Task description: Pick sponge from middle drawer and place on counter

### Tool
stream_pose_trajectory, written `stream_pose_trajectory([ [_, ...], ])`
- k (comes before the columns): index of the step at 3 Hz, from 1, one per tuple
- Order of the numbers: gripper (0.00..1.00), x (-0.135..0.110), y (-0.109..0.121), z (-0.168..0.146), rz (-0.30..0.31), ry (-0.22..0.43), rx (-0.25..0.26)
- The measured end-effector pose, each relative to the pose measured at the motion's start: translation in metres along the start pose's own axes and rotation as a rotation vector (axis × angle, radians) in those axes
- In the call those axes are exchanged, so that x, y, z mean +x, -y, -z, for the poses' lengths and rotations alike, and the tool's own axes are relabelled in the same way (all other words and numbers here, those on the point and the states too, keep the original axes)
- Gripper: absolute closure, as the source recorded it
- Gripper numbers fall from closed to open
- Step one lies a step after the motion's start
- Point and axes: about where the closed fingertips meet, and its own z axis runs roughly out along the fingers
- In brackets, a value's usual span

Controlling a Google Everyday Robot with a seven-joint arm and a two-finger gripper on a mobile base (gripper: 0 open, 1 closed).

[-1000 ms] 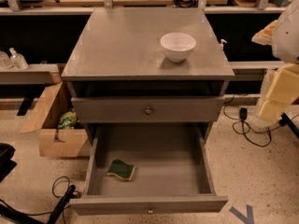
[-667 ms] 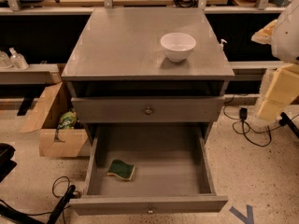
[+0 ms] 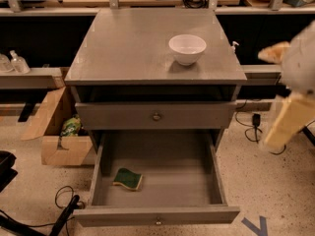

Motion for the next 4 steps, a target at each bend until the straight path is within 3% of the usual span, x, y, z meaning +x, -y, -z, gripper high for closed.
stream_pose_trajectory([
  [1,0.0,0.015,-0.044,-0.053,0.008,0.134,-0.026],
  [2,0.0,0.021,-0.061,-0.118,-0.011,0.263,-0.032],
  [3,0.0,0.021,-0.033,-0.163,-0.036,0.35,0.045],
  [4,0.0,0.025,-0.011,-0.168,-0.053,0.349,0.124],
])
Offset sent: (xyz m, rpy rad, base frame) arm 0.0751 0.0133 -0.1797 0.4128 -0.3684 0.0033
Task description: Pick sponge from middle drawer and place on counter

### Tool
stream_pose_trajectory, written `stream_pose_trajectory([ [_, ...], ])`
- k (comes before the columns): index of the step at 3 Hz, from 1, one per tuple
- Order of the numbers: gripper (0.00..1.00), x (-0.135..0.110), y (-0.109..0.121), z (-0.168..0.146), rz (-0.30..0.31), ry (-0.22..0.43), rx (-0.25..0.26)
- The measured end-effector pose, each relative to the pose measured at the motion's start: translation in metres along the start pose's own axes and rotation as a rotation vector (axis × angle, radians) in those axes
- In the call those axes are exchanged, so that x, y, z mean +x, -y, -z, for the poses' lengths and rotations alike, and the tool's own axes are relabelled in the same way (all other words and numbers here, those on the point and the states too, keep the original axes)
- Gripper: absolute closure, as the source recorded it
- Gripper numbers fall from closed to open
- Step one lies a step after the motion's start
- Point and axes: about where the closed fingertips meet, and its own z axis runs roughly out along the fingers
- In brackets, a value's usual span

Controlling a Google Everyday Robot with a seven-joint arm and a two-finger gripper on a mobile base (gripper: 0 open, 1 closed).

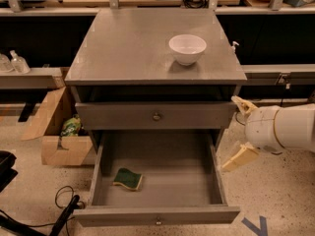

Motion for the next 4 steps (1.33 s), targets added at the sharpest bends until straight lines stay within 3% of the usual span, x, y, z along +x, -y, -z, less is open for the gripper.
stream_pose_trajectory([
  [1,0.0,0.0,0.0,0.0,0.0,0.0,0.0],
  [4,0.0,0.018,-0.076,-0.212,-0.161,0.212,-0.049],
])
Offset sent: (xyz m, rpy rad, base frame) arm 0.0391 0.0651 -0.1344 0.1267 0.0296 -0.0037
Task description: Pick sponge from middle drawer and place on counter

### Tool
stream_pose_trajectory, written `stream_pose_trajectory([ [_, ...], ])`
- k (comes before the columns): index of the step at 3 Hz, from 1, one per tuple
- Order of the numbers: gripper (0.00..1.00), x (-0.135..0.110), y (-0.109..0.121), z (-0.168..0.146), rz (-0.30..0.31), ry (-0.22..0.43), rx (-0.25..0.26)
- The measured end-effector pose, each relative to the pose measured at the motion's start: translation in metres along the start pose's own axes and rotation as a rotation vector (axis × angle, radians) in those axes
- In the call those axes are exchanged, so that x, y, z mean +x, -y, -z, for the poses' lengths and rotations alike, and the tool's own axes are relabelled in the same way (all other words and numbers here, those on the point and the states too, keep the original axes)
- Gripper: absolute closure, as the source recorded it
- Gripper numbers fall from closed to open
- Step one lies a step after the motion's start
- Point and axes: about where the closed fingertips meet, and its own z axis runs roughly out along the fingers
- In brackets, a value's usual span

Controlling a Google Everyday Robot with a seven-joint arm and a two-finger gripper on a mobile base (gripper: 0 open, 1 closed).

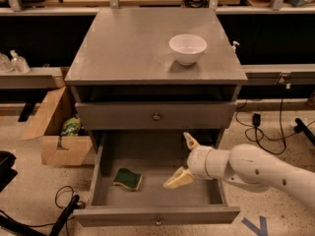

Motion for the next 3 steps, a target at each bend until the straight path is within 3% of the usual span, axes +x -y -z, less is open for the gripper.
stream_pose_trajectory([
  [1,0.0,0.011,-0.011,-0.045,-0.029,0.048,-0.012],
  [3,0.0,0.022,-0.019,-0.075,-0.072,0.061,-0.068],
])
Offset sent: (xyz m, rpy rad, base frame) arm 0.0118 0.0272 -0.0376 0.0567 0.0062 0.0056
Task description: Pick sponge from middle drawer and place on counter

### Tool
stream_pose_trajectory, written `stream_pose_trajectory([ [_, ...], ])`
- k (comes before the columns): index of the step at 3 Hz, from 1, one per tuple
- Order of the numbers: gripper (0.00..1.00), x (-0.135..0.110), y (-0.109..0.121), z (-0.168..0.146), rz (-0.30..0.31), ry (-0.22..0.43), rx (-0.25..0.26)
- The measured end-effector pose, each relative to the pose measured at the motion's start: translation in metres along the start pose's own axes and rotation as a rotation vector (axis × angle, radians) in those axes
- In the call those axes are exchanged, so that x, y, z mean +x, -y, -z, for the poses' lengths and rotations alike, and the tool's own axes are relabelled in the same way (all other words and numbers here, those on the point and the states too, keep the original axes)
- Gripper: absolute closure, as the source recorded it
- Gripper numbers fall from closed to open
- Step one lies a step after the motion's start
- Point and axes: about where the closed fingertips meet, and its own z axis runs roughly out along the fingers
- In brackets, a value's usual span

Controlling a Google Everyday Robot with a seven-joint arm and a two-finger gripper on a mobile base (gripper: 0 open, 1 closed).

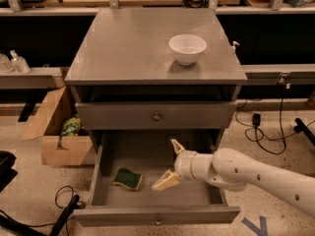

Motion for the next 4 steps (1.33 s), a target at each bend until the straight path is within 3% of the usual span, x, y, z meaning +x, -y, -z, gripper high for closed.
stream_pose_trajectory([
  [1,0.0,0.034,0.005,-0.071,-0.057,-0.007,-0.076],
  [2,0.0,0.057,0.002,-0.117,-0.091,-0.021,-0.12],
  [4,0.0,0.083,-0.027,-0.185,-0.134,-0.03,-0.19],
])
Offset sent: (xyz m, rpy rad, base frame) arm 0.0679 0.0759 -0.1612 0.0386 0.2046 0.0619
